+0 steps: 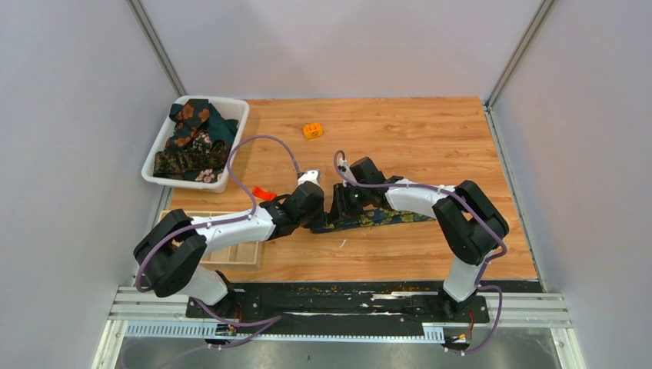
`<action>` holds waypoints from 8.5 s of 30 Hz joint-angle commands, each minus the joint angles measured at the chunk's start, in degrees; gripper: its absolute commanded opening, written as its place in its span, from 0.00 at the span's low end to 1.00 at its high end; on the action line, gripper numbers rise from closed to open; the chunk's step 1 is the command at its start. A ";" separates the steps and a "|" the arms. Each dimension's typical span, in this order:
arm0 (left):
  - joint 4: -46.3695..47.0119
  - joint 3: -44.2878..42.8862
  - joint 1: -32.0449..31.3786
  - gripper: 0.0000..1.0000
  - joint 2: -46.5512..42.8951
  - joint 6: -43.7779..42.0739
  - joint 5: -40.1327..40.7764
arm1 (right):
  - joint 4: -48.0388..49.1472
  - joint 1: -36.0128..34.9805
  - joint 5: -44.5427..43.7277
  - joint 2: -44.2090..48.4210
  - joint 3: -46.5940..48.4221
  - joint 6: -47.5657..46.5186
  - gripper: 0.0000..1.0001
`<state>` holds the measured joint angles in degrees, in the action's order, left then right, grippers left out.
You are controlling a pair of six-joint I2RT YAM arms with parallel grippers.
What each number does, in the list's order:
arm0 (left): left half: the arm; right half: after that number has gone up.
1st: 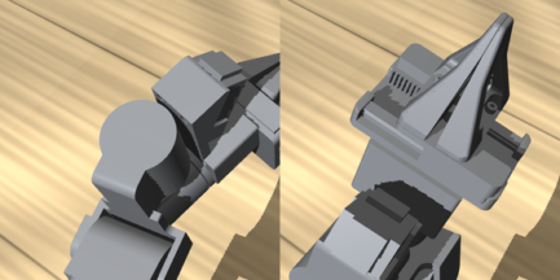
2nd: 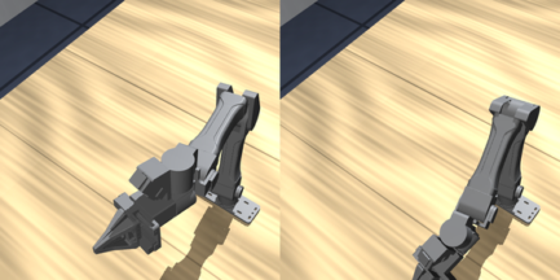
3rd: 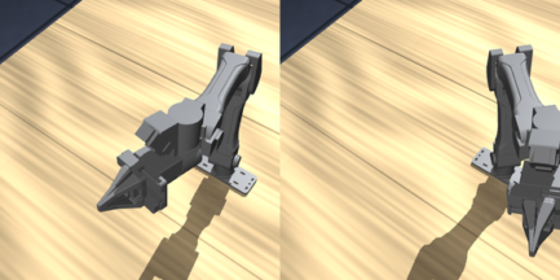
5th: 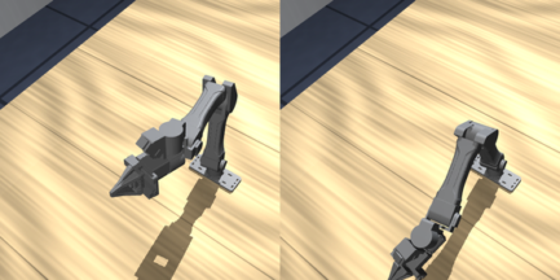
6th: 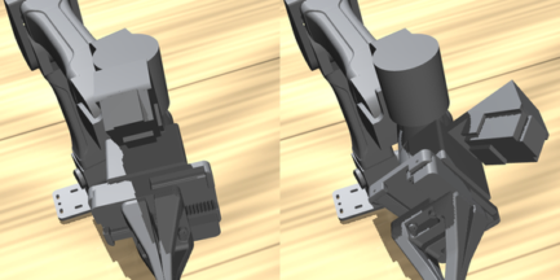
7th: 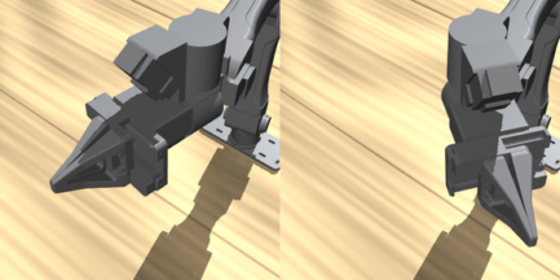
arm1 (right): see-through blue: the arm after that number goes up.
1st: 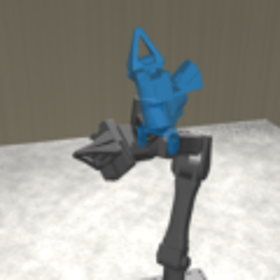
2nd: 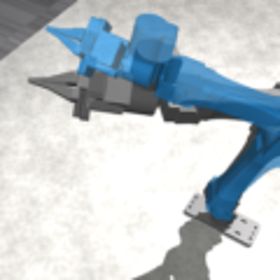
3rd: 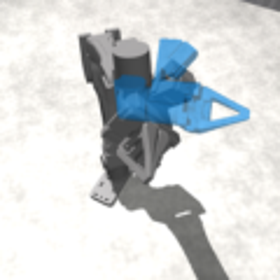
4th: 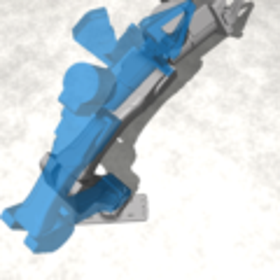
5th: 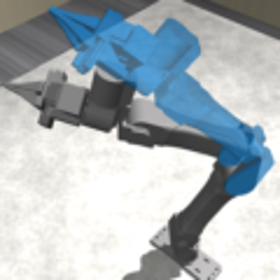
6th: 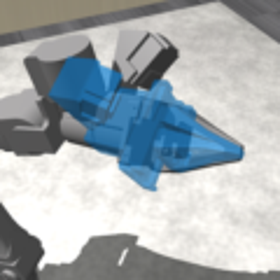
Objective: Roll the ties
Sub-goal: Roll the tie at the center of the board.
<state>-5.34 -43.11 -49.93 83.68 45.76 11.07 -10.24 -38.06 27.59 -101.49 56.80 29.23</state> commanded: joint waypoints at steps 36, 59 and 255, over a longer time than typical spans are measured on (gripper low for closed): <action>3.50 6.41 10.12 0.68 -6.56 -7.29 -9.95 | 1.51 -0.17 1.15 -3.10 3.37 -0.40 0.23; 7.37 8.21 12.03 0.15 -0.39 -6.12 -12.73 | -1.52 -0.40 1.04 -2.33 6.15 -1.07 0.31; -40.71 -37.43 -7.15 0.53 18.11 -3.28 14.95 | -3.25 6.34 -6.41 8.37 -2.66 -1.45 0.14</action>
<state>-45.58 -80.27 -56.71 104.86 43.09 24.53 -13.91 -31.57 21.54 -95.15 51.99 28.80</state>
